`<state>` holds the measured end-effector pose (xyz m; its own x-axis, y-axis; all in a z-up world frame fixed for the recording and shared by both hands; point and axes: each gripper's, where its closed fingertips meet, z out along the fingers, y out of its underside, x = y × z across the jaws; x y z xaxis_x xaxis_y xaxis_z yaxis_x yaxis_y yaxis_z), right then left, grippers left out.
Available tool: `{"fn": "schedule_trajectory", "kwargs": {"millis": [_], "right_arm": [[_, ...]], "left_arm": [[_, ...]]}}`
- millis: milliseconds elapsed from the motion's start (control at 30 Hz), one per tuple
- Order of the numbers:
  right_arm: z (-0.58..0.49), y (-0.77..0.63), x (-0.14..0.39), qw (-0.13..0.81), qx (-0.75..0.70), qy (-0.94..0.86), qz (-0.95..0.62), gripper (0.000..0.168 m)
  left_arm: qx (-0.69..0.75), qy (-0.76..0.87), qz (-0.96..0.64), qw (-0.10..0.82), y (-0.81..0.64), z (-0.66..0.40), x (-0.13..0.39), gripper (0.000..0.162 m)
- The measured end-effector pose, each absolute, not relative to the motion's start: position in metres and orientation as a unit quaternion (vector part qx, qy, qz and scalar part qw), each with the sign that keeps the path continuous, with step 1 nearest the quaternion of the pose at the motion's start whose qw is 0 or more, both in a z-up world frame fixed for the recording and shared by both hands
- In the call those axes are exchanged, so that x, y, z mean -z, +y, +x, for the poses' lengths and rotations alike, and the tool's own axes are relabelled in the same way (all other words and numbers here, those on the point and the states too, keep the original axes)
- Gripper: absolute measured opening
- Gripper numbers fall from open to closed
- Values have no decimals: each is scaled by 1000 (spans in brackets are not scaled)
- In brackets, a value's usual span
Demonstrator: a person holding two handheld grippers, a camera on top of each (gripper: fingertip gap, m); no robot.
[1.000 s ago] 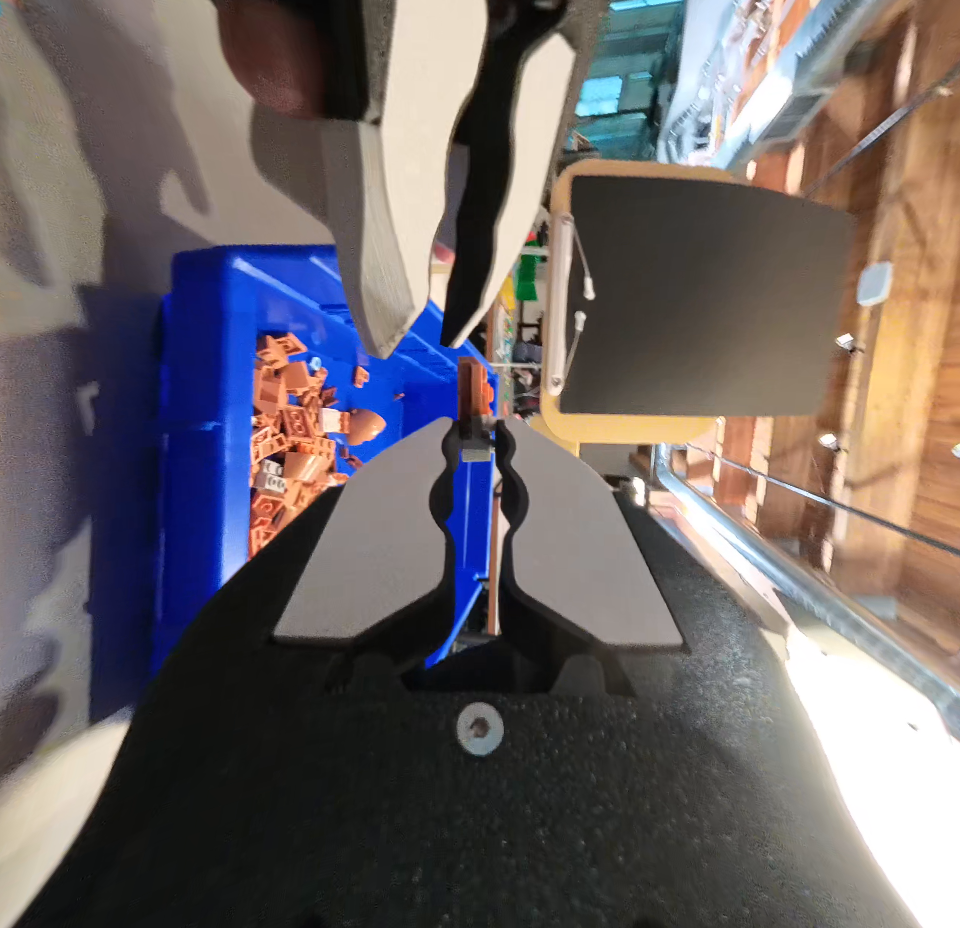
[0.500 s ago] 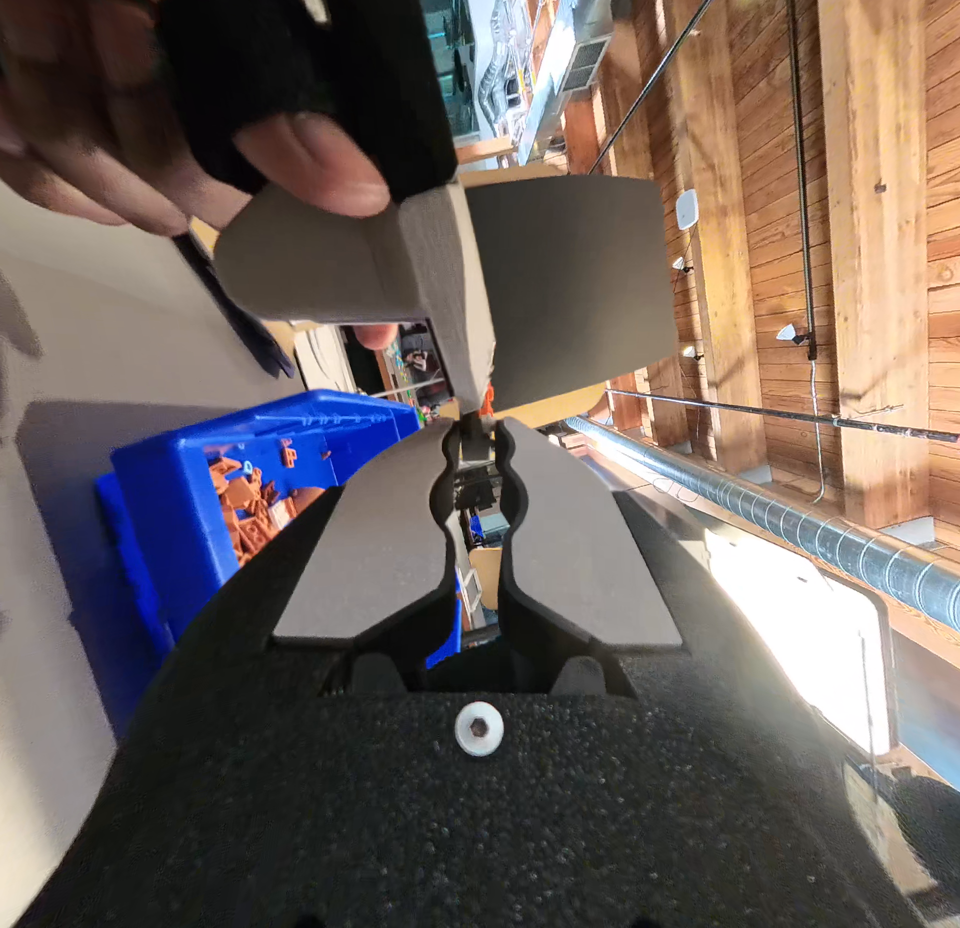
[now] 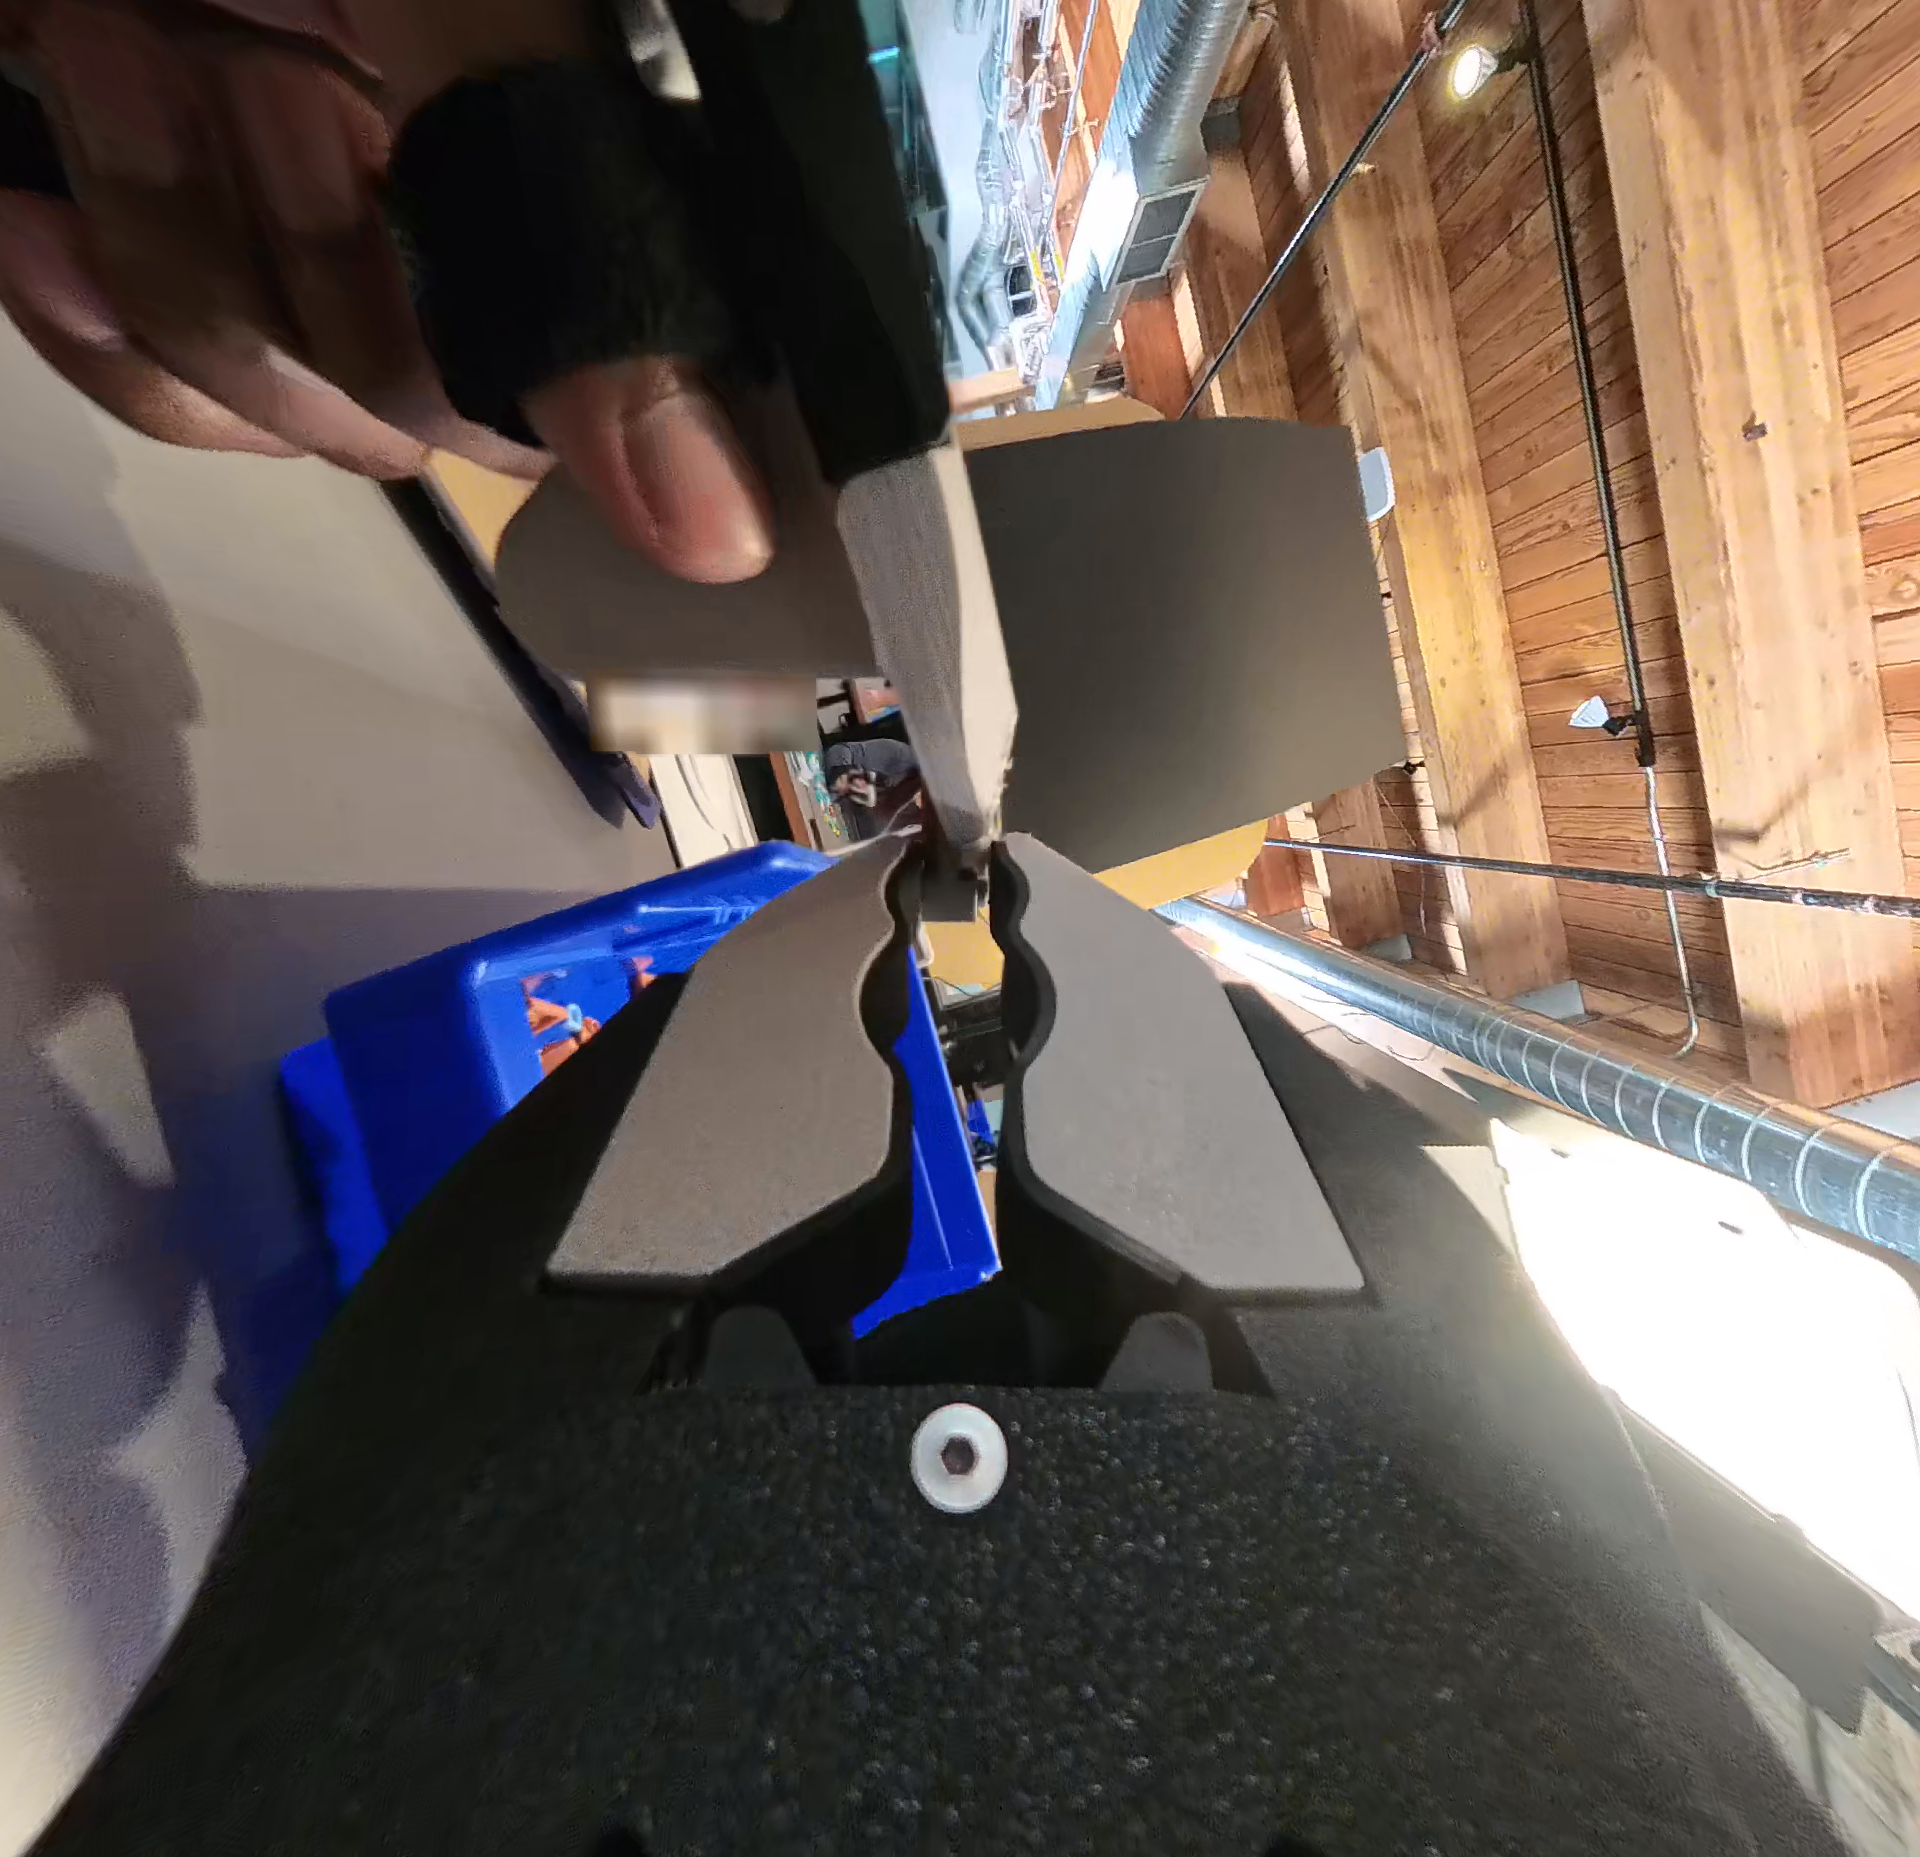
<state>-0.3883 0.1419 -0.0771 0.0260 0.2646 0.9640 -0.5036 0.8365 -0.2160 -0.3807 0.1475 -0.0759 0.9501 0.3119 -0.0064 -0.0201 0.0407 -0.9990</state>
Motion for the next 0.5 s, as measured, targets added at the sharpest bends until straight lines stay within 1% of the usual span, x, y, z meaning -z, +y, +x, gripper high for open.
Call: {"fn": "schedule_trajectory", "kwargs": {"millis": [133, 267, 333, 500], "right_arm": [[-387, 145, 85, 700, -274, -651, 105, 11], [-387, 148, 89, 695, -267, -658, 111, 15], [-389, 150, 91, 692, -258, -665, 111, 13], [-385, 150, 94, 672, -274, -676, 129, 13]], "left_arm": [[-147, -81, -703, 691, 151, -379, 83, 27], [-97, -100, -708, 693, 156, -376, 89, 26], [-80, -100, -714, 688, 159, -372, 91, 26], [-107, -72, -731, 670, 160, -367, 95, 26]]}}
